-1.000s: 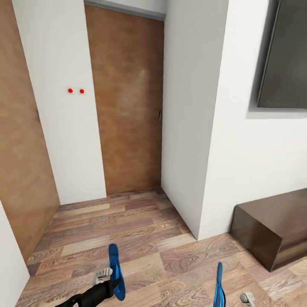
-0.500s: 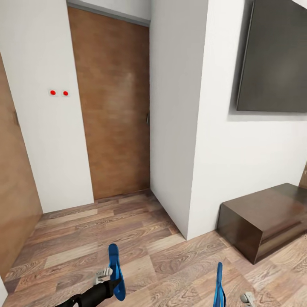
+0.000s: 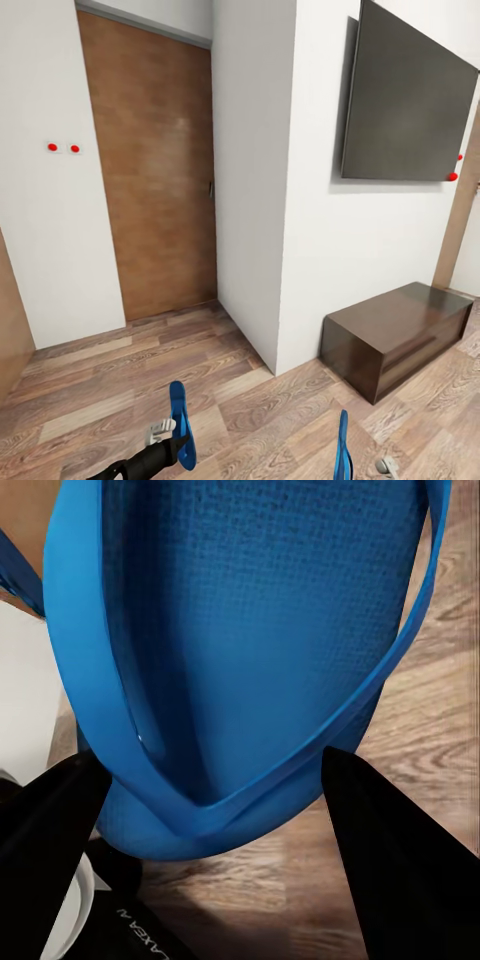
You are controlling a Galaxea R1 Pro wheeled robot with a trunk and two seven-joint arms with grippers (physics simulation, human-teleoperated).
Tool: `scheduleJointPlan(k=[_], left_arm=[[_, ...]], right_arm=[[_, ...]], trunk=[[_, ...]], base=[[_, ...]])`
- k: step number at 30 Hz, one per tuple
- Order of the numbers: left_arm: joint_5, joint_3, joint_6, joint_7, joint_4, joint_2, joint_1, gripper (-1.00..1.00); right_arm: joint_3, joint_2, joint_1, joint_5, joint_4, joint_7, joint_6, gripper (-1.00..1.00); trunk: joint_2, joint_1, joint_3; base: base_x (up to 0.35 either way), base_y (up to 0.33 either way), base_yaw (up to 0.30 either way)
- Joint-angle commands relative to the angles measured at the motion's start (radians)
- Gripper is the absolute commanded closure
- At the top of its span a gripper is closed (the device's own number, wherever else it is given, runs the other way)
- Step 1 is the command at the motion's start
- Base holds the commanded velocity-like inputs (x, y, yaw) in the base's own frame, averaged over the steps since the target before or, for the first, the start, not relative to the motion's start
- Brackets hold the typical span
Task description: In the bedroom, move the book from the bed onto either nightstand, and place the two sandals side by side next to the bed.
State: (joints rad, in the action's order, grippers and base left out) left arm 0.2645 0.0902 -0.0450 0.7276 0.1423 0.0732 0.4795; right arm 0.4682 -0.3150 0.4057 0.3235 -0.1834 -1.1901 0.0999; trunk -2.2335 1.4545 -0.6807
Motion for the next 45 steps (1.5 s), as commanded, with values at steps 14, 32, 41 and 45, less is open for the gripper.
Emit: scheduleJointPlan(k=[14, 32, 41, 45], left_arm=[[-0.008, 0.008, -0.004, 0.006, -0.001, -0.001, 0.001, 1.00], [-0.008, 0.008, -0.004, 0.007, -0.001, 0.000, 0.001, 1.00], [-0.008, 0.008, -0.005, 0.006, -0.001, 0.000, 0.001, 1.00], [-0.008, 0.008, -0.005, 0.006, -0.001, 0.000, 0.001, 1.00]], right_arm=[[0.009, 0.000, 0.001, 0.006, -0.001, -0.006, 0.011, 1.00], [0.009, 0.000, 0.001, 0.006, -0.001, -0.005, 0.011, 1.00], [0.009, 0.000, 0.001, 0.006, -0.001, -0.005, 0.011, 1.00], [0.009, 0.000, 0.001, 0.006, -0.001, -0.005, 0.011, 1.00]], trunk=[[0.000, 0.000, 0.017], [0.000, 0.000, 0.041], [0.000, 0.000, 0.053], [0.000, 0.000, 0.058]], base=[[0.000, 0.000, -0.201], [0.000, 0.000, -0.201], [0.000, 0.000, -0.200], [0.000, 0.000, -0.200]])
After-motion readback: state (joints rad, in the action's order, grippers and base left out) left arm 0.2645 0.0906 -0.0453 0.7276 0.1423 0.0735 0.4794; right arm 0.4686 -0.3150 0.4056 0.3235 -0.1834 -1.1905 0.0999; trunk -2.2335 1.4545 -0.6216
